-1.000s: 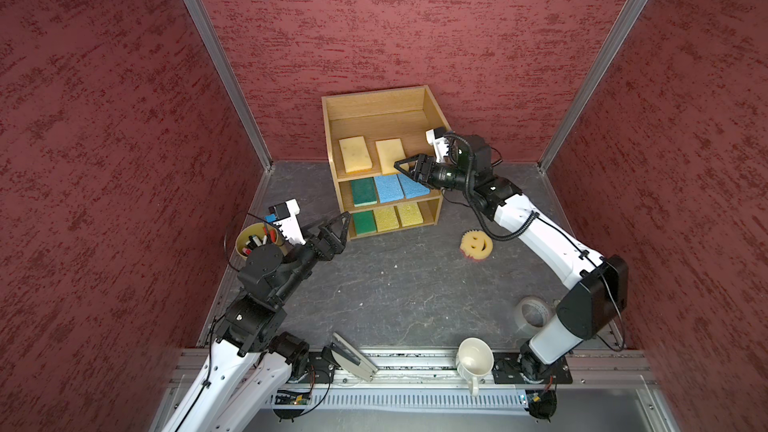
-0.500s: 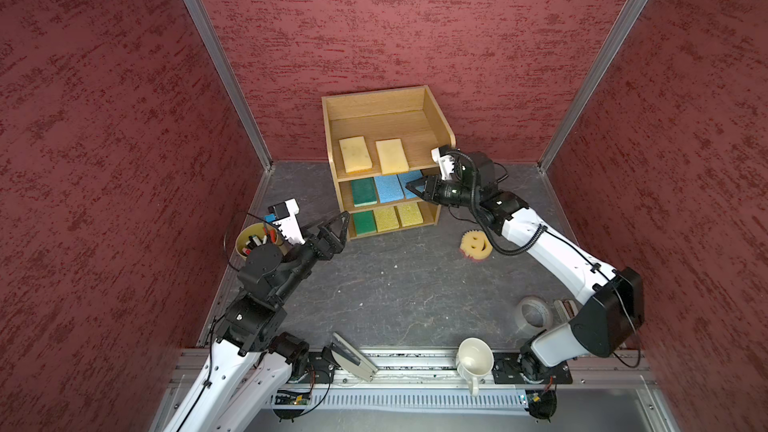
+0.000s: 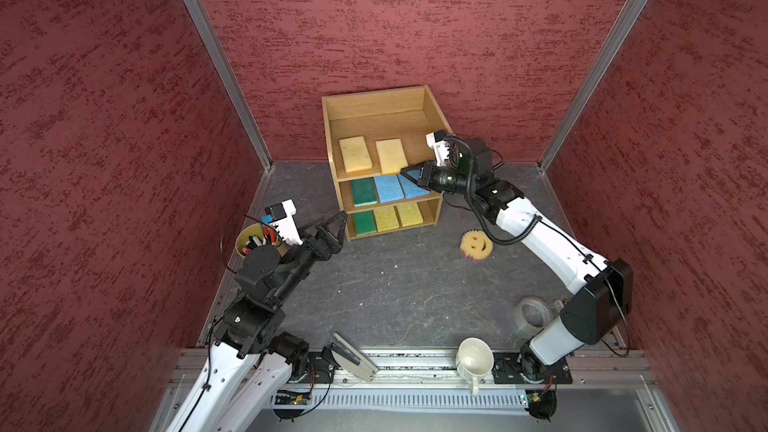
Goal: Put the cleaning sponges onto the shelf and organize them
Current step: 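Press the yellow sponge against the shelf top with the right gripper, then withdraw the right gripper and lower it over the smiley-face sponge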
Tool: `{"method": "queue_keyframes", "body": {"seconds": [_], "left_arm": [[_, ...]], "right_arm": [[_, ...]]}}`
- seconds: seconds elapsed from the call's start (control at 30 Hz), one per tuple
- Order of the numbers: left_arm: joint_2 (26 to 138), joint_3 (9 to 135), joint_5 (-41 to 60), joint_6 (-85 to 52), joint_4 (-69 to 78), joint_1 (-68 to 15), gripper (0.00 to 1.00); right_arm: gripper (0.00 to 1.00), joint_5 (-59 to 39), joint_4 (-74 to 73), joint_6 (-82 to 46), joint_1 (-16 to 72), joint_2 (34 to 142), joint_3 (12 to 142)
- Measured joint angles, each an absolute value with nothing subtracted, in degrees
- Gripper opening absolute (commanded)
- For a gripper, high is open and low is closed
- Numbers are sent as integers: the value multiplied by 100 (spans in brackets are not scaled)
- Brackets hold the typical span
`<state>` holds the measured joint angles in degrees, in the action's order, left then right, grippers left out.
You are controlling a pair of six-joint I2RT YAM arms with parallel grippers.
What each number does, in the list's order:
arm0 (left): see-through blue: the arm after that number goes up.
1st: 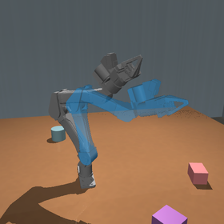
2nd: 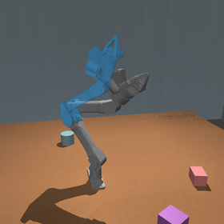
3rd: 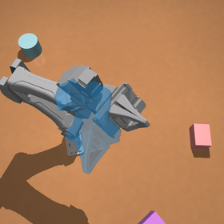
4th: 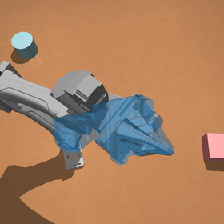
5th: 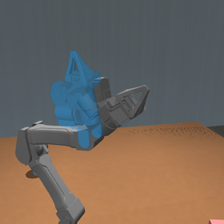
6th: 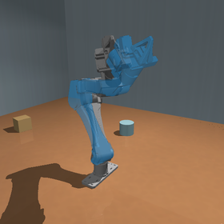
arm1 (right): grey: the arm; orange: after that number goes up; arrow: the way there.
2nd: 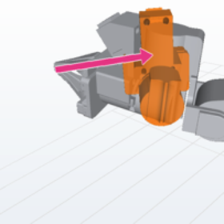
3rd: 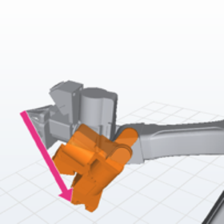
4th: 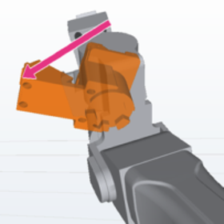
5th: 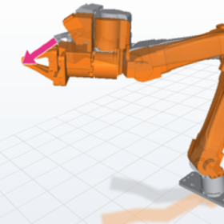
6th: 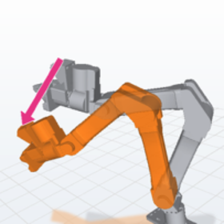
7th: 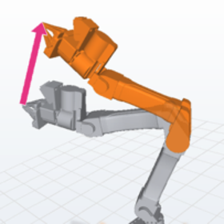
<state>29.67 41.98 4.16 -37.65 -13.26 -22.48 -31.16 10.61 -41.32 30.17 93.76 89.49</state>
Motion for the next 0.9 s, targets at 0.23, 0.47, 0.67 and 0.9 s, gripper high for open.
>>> {"method": "queue_keyframes", "body": {"seconds": [0.23,0.47,0.67,0.9], "left_arm": [[2974,4198,423,-3767,-1328,-2200,92],[2974,4198,443,-3769,-1328,-2150,92],[2978,4198,469,-3771,-1328,-2145,91],[3009,4198,495,-3789,-1328,-2117,91]], "right_arm": [[0,-3179,1079,-4110,3017,9824,9233],[0,-3210,1068,-4115,3013,9907,9376],[0,-3350,888,-4222,3011,10064,9445],[0,-3481,744,-4316,3011,10200,9531]]}}
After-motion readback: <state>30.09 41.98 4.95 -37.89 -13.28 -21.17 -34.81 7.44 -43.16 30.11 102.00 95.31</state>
